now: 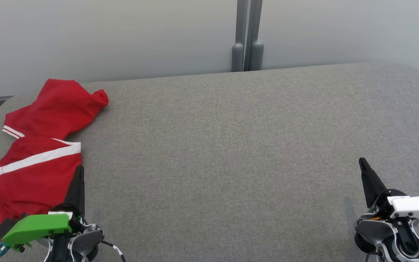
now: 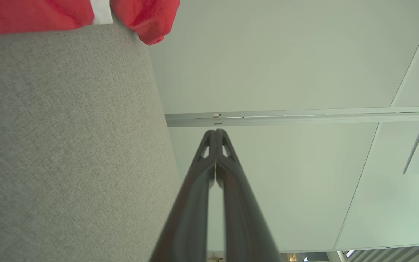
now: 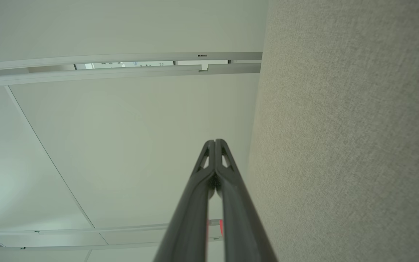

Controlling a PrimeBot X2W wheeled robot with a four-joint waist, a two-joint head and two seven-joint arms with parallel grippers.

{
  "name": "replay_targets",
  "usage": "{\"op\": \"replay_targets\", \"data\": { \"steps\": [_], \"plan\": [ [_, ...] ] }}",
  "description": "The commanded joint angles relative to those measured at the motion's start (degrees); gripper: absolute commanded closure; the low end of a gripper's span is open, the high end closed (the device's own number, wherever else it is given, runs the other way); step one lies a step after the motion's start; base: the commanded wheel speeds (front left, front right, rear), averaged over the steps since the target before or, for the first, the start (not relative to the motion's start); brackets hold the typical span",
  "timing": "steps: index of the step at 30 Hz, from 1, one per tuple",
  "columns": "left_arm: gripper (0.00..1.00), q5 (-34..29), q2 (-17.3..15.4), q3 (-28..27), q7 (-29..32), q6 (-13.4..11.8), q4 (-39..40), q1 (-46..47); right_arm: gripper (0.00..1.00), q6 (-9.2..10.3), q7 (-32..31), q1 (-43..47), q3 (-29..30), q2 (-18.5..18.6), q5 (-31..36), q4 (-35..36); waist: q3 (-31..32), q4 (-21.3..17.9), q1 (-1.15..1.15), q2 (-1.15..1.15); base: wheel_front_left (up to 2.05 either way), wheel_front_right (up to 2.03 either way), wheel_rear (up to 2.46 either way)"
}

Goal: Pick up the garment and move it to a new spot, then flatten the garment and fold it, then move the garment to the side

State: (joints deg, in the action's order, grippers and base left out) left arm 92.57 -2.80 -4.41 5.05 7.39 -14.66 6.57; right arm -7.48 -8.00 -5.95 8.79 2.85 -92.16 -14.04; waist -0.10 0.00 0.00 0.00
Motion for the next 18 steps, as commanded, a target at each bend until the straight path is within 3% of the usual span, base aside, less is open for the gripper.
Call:
{"op": "replay_targets", "data": {
  "steps": [1,18],
  "plan": [
    [1.00,0.0,-0.1,-0.1,0.1,0.3,0.1,0.7,1.00,-0.02,-0.2,-0.3,0.1,0.1,0.0,0.2,0.0,0.0,0.00,0.00,0.00,0.00,0.00],
    [1.00,0.0,-0.1,-0.1,0.1,0.3,0.1,0.7,1.00,-0.03,-0.2,-0.3,0.1,0.1,0.0,0.2,0.0,0.0,0.00,0.00,0.00,0.00,0.00]
  ]
}}
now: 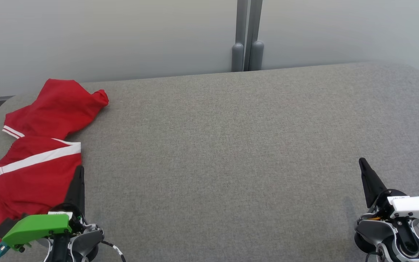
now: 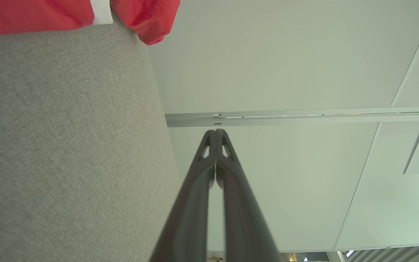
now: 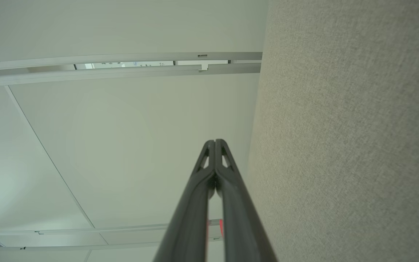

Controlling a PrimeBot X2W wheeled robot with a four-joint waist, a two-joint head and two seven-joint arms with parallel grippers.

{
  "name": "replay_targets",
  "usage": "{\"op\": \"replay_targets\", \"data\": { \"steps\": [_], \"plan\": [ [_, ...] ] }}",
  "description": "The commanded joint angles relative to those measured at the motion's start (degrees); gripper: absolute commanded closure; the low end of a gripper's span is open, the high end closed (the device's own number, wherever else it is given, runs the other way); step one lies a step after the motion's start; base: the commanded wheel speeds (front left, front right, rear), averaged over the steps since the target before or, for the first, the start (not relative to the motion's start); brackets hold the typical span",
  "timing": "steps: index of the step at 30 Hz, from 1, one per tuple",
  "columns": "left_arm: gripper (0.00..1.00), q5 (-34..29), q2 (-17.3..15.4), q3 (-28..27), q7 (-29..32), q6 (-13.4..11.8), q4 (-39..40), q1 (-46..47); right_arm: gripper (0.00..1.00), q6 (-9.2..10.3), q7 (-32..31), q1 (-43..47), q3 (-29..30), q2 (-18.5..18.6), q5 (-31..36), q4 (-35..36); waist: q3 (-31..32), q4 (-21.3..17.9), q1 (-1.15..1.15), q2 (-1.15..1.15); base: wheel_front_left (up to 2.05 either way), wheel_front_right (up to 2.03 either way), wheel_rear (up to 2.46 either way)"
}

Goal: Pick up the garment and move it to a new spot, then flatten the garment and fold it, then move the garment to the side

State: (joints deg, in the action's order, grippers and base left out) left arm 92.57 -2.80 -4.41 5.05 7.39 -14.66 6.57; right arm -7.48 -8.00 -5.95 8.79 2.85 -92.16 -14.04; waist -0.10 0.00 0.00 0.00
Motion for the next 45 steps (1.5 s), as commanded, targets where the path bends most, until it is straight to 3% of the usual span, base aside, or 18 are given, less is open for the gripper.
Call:
{"op": "replay_targets", "data": {
  "steps": [1,9,10,15,29,38,45],
  "plan": [
    [1.00,0.0,-0.1,-0.1,0.1,0.3,0.1,0.7,1.00,-0.03,-0.2,-0.3,0.1,0.1,0.0,0.2,0.0,0.0,0.00,0.00,0.00,0.00,0.00],
    [1.00,0.0,-0.1,-0.1,0.1,0.3,0.1,0.7,1.00,-0.03,-0.2,-0.3,0.1,0.1,0.0,0.2,0.0,0.0,0.00,0.00,0.00,0.00,0.00],
    [0.00,0.0,0.0,0.0,0.0,0.0,0.0,0.0,0.00,0.00,0.0,0.0,0.0,0.0,0.0,0.0,0.0,0.0,0.00,0.00,0.00,0.00,0.00],
    [0.00,-0.1,0.4,0.5,-0.3,-0.2,-2.1,-2.1,0.00,0.01,0.3,1.9,-0.5,-0.7,0.0,-2.2,0.0,0.0,0.00,0.00,0.00,0.00,0.00],
    [0.00,-5.4,0.3,2.6,-3.7,-0.9,1.4,-3.5,0.00,0.01,4.2,2.0,-4.3,-0.5,4.3,-0.5,0.0,0.1,0.00,0.00,0.00,0.00,0.00],
    [0.00,-14.6,0.2,4.1,-5.9,-2.4,4.3,-3.6,0.00,0.00,6.7,1.5,-5.2,-0.4,12.2,1.5,0.1,0.1,0.00,0.00,0.00,0.00,0.00],
    [0.00,-26.5,0.0,5.4,-7.5,-3.6,6.1,-3.4,0.00,0.00,8.6,1.0,-6.4,-0.4,23.5,4.6,0.1,0.1,0.00,0.00,0.00,0.00,0.00]
  ]
}}
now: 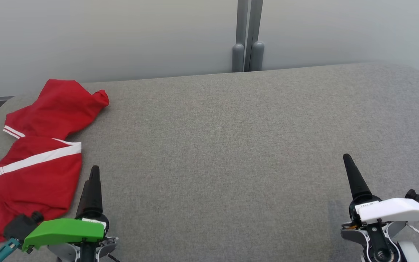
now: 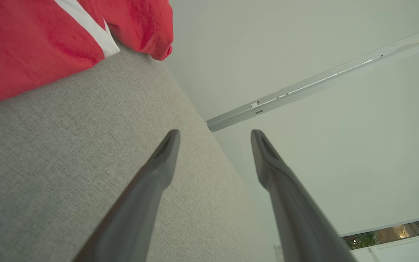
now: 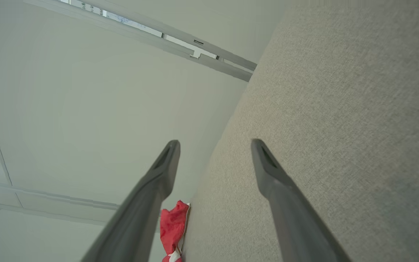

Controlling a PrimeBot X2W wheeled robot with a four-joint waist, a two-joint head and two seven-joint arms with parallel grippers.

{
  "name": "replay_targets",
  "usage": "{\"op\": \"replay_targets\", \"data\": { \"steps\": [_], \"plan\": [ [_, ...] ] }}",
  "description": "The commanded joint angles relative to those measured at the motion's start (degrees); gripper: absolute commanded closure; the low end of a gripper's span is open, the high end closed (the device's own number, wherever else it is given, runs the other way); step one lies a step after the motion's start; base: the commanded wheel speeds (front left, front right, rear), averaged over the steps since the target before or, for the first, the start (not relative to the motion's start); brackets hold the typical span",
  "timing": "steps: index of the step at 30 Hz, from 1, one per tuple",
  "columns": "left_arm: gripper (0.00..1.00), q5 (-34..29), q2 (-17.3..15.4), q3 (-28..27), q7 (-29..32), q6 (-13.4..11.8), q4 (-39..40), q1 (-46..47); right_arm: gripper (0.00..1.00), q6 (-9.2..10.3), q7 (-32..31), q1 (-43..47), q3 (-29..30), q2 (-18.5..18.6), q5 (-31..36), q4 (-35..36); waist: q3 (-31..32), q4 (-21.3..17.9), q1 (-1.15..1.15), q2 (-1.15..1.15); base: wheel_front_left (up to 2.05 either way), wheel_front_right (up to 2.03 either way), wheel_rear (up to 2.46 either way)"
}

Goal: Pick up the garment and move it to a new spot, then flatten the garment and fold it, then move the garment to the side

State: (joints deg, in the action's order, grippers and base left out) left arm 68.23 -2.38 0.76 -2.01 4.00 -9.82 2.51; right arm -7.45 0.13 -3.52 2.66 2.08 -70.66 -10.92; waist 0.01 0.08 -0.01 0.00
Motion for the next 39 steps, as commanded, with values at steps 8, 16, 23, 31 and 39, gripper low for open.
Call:
{"op": "replay_targets", "data": {
  "steps": [8,16,23,31,39],
  "plan": [
    [0.00,-14.9,-0.9,1.4,-2.3,-1.3,3.3,-0.2,0.00,-0.03,2.5,-1.1,-2.2,0.5,13.6,4.3,0.1,0.1,0.01,0.00,0.00,0.00,0.00],
    [0.00,-23.7,-1.2,2.8,-3.7,-2.3,4.3,-1.5,0.00,-0.03,4.2,-0.5,-4.3,0.5,22.1,5.3,0.4,0.2,0.01,0.00,0.00,0.00,0.00],
    [0.00,-29.7,-1.8,3.6,-4.8,-3.2,4.9,-2.7,0.00,-0.03,5.5,-0.1,-5.8,0.6,29.0,5.5,0.5,0.2,0.01,0.00,0.00,0.00,0.00],
    [0.00,-34.6,-2.1,4.2,-5.9,-4.0,5.3,-3.9,0.00,-0.03,6.8,0.2,-6.9,0.6,34.5,4.6,0.7,0.1,0.01,0.00,0.00,0.00,0.00],
    [0.00,-39.4,-2.2,4.8,-7.1,-4.6,5.5,-4.9,0.00,-0.03,8.1,0.2,-8.0,0.7,39.6,4.1,0.8,0.2,0.01,0.00,0.00,0.00,0.00]
  ]
}}
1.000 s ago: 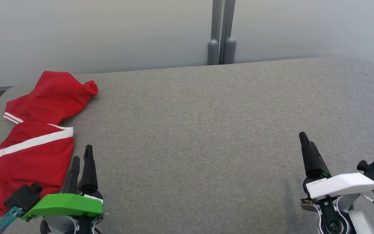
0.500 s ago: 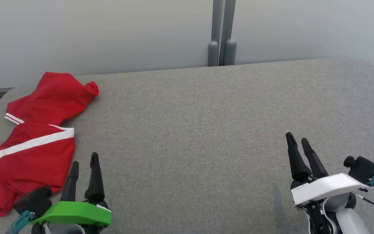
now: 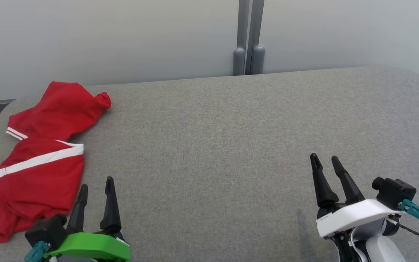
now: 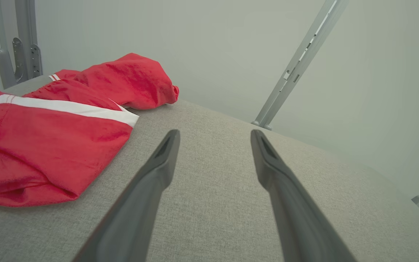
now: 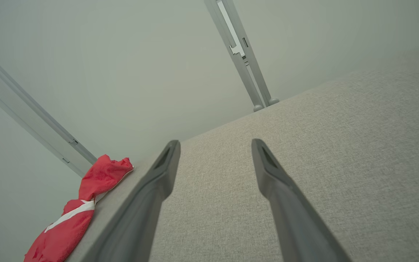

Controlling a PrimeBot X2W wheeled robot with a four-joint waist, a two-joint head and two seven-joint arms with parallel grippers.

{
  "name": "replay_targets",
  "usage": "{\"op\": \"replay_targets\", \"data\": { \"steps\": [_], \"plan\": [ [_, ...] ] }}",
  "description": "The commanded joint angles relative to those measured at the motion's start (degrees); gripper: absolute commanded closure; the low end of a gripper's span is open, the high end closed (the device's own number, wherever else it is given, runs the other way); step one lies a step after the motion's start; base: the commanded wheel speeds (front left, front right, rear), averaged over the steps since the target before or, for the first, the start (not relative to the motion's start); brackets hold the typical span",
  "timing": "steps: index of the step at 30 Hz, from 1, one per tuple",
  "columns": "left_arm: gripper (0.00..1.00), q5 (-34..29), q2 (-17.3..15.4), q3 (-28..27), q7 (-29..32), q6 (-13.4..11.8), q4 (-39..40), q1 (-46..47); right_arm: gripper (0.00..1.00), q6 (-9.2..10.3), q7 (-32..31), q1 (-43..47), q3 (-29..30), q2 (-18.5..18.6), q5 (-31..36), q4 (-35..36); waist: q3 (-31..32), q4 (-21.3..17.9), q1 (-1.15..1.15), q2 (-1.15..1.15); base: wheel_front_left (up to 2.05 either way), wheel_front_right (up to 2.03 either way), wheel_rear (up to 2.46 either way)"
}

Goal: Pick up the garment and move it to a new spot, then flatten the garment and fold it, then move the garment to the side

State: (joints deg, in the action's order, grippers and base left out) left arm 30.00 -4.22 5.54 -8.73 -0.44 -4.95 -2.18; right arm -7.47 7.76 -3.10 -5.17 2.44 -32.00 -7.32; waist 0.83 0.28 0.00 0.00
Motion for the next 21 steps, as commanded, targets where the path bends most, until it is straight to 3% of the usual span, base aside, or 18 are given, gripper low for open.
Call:
{"op": "replay_targets", "data": {
  "steps": [1,21],
  "plan": [
    [0.00,-1.6,-0.4,0.1,-0.5,-0.2,0.7,-0.2,0.00,-0.02,0.6,-0.3,-0.3,0.3,1.5,0.6,0.0,0.0,0.00,0.00,0.00,0.00,0.00],
    [0.00,-11.4,0.0,0.4,-3.1,-0.4,0.5,-1.8,0.00,-0.03,3.6,-0.1,-2.0,0.4,12.1,0.9,0.2,0.0,0.00,0.00,0.00,0.00,0.00]
  ]
}}
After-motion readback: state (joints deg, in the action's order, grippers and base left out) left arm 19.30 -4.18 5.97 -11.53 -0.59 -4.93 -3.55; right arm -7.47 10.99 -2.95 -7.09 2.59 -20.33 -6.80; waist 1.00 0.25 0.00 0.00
